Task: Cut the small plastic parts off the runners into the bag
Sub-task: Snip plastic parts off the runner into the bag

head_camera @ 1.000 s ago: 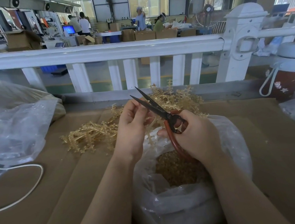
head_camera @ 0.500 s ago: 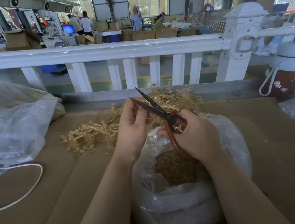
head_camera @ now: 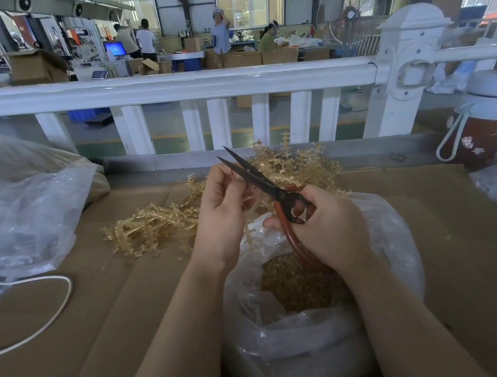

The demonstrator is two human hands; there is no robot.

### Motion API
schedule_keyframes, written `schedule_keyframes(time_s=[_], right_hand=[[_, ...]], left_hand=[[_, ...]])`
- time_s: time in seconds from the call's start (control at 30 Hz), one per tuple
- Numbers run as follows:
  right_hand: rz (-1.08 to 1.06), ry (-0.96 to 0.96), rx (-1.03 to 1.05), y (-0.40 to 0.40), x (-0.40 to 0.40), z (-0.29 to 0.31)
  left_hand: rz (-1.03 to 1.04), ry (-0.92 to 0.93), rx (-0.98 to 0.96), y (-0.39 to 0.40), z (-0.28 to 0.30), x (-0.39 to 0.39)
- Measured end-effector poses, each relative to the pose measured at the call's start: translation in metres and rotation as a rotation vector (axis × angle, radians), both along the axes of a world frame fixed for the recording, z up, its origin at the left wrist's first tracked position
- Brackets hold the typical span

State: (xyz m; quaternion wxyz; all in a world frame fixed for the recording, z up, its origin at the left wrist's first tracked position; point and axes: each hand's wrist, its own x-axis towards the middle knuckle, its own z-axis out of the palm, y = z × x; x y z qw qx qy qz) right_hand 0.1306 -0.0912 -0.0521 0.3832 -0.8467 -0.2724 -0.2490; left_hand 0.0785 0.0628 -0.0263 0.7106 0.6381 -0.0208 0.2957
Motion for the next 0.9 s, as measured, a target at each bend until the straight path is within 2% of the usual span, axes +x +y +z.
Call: schedule_keyframes(time_s=[0.43, 0.5, 0.67, 0.77, 0.9], right_hand=[[0.032, -0.018, 0.048, 0.000, 0.001, 0.000], [0.053, 0.042, 0.048, 0.001, -0.001, 0.002], [0.181, 0.339, 0.182, 0.004, 0.000, 0.006], [0.211, 0.408, 0.258, 0.004, 0.000, 0.011], [0.250, 0.496, 0.366, 0.004, -0.002, 0.017]], left_hand=[[0.000, 0.016, -0.032, 0.000, 0.003, 0.001], [-0.003, 0.023, -0.037, 0.002, 0.003, 0.001], [0.071, 0.070, -0.097, 0.003, 0.000, 0.003], [0.147, 0.099, -0.125, 0.006, -0.002, 0.005], [0.107, 0.113, -0.056, 0.000, -0.003, 0.005]])
